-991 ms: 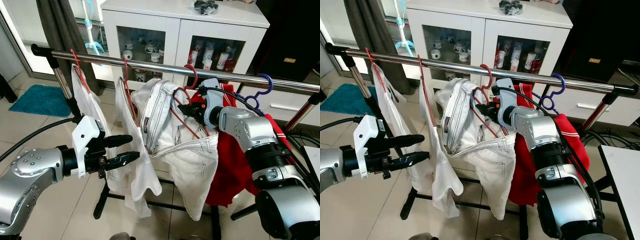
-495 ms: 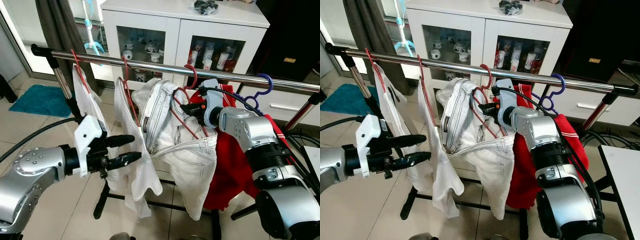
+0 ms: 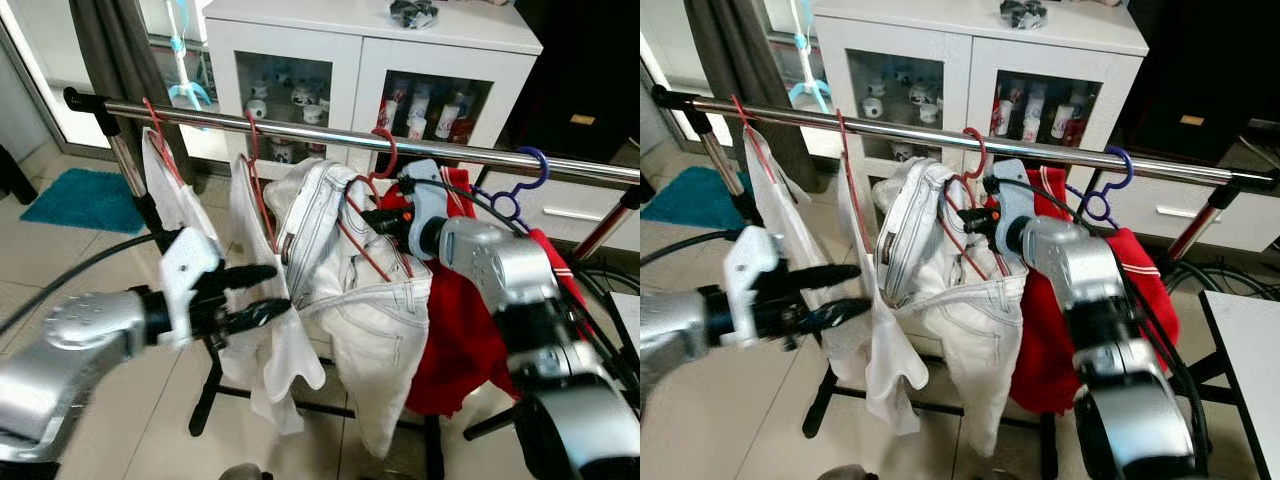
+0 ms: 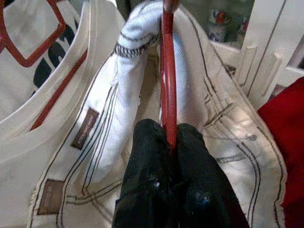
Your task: Hang hanger
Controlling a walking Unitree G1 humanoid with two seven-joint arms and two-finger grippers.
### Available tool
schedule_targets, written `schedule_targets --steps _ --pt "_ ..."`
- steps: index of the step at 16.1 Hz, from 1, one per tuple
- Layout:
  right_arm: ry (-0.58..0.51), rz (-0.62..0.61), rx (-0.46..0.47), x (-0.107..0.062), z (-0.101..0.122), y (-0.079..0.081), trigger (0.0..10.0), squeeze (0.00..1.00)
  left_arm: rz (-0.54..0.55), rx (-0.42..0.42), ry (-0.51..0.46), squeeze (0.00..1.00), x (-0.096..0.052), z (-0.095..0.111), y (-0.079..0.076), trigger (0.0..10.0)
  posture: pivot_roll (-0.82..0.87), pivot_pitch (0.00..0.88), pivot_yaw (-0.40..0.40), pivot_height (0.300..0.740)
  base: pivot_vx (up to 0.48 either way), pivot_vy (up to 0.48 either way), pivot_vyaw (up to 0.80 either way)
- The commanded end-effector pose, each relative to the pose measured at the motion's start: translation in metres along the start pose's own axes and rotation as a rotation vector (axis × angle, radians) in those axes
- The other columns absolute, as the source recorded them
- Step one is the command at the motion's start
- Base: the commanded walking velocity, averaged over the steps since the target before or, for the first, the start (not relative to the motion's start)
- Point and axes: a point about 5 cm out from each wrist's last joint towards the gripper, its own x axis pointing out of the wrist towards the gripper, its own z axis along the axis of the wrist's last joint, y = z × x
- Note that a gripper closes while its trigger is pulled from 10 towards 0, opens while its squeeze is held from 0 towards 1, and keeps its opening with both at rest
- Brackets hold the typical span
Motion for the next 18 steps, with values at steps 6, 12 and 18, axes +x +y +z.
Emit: schedule_targets --steps 6,12,18 --pt "-0.301 -0.028 -0.024 -0.031 0.026 0.017 0.0 0.00 0.205 0.045 -0.056 0.00 0.024 0.003 0.005 10.0 0.02 0.016 -0.009 0.740 0.000 0.000 0.00" --pt "-0.443 -0.016 0.031 -0.062 0.003 0.049 0.0 0.00 0.317 0.004 -0.076 0.00 0.037 -0.005 -0.003 10.0 0.01 0.038 -0.005 0.740 0.000 0.000 0.00" --pt "-0.376 -0.227 0.120 -0.090 -0.047 0.050 0.0 0.00 0.368 -0.034 -0.096 0.00 0.044 -0.005 -0.002 10.0 0.00 0.046 0.004 0.740 0.000 0.000 0.00"
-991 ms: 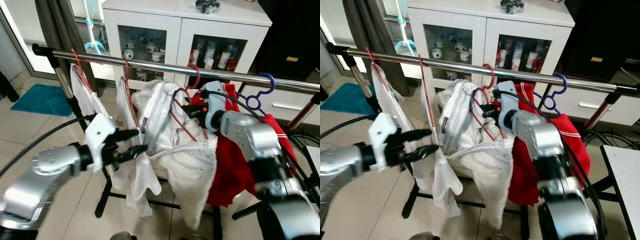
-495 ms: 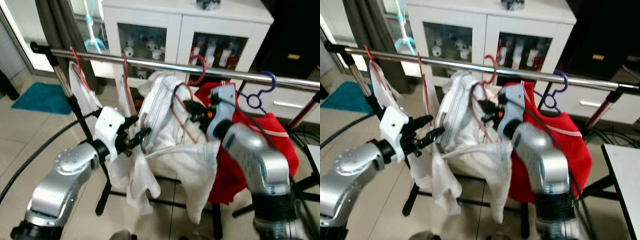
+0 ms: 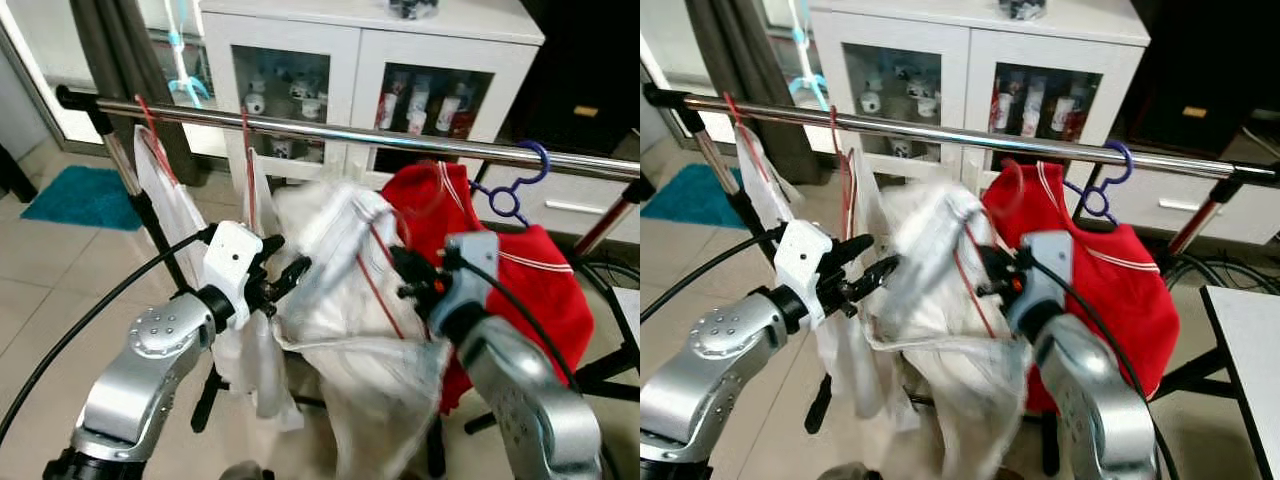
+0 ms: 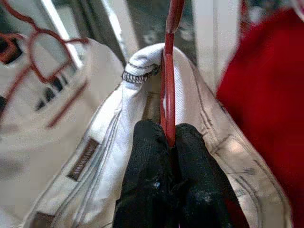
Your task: Hang hanger
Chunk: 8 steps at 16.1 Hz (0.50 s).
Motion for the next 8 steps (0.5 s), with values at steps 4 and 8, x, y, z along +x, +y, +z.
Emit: schedule_targets --steps 4,8 --pt "-0.059 -0.126 0.006 -0.018 0.004 -0.005 0.0 0.00 0.022 -0.004 0.009 0.00 0.002 -0.002 0.001 10.0 -0.01 0.054 0.006 0.740 0.000 0.000 0.00" --pt "-0.059 -0.135 0.013 -0.018 0.003 -0.002 0.0 0.00 0.009 -0.004 0.011 0.00 0.003 -0.002 -0.002 10.0 -0.01 0.055 0.004 0.740 0.000 0.000 0.00"
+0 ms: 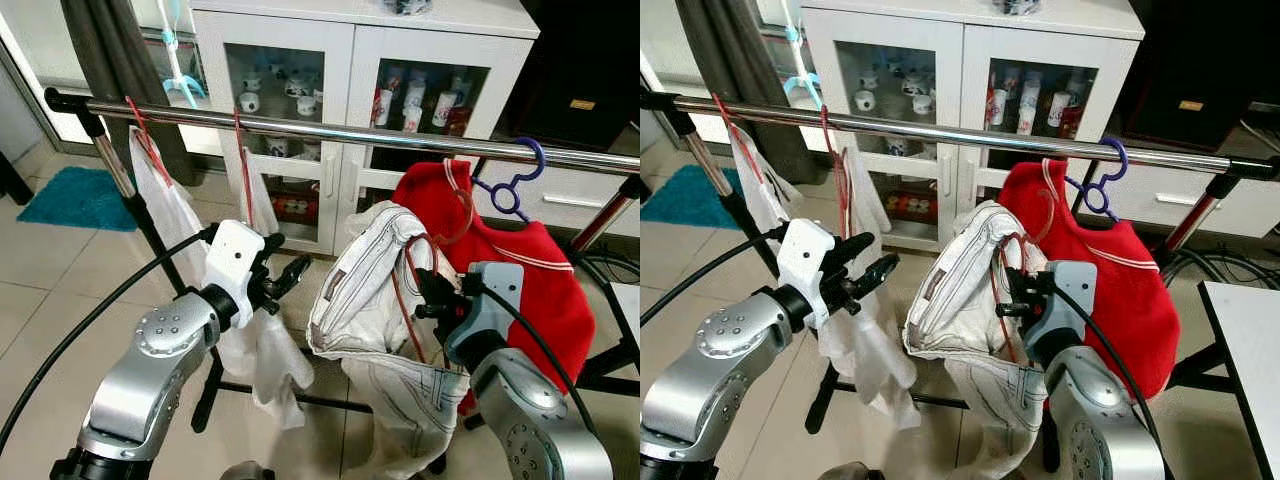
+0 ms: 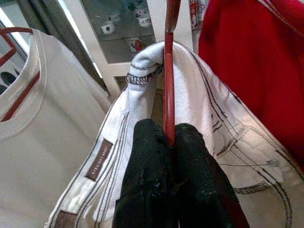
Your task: Hang hanger
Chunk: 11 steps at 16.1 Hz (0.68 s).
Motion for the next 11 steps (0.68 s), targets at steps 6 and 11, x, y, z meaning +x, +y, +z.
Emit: schedule_targets --steps 6,11 --pt "-0.080 0.025 -0.013 -0.0013 0.0162 0.0067 0.0 0.00 -0.002 0.005 0.006 0.00 0.0017 -0.0004 -0.0011 10.0 -0.01 0.052 -0.006 0.740 -0.088 0.000 0.00" --pt "-0.068 0.030 0.004 -0.0026 0.0151 0.0076 0.0 0.00 -0.006 0.008 0.007 0.00 0.0019 0.0001 -0.0010 10.0 -0.01 0.053 -0.007 0.740 -0.268 0.000 0.00"
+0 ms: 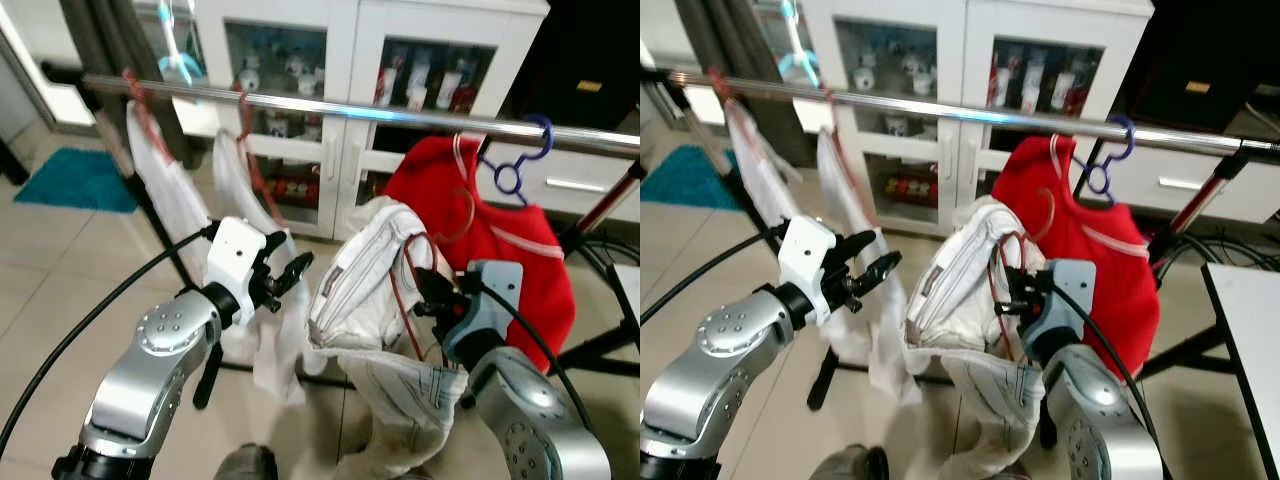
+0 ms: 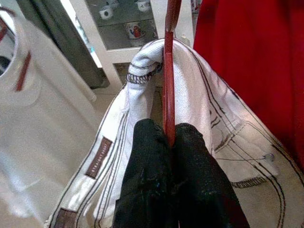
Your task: Hang hanger
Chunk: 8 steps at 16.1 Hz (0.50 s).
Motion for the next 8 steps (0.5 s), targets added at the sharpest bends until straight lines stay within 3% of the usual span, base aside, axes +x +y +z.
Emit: schedule_targets --steps 1,5,8 --pt "-0.068 0.031 0.003 -0.0035 0.0145 0.0064 0.0 0.00 -0.003 0.004 0.014 0.00 0.0003 -0.0021 -0.0010 10.0 -0.01 0.053 -0.007 0.740 -0.270 0.000 0.00" --pt "-0.061 0.047 0.007 -0.0036 0.0144 0.0070 0.0 0.00 -0.004 0.004 0.014 0.00 -0.0008 -0.0021 -0.0016 10.0 -0.01 0.056 -0.018 0.740 -0.268 0.000 0.00" --pt "-0.054 0.053 0.008 -0.0044 0.0135 0.0077 0.0 0.00 -0.006 0.002 0.017 0.00 -0.0019 -0.0028 -0.0024 10.0 -0.01 0.057 -0.018 0.740 -0.268 0.000 -0.28"
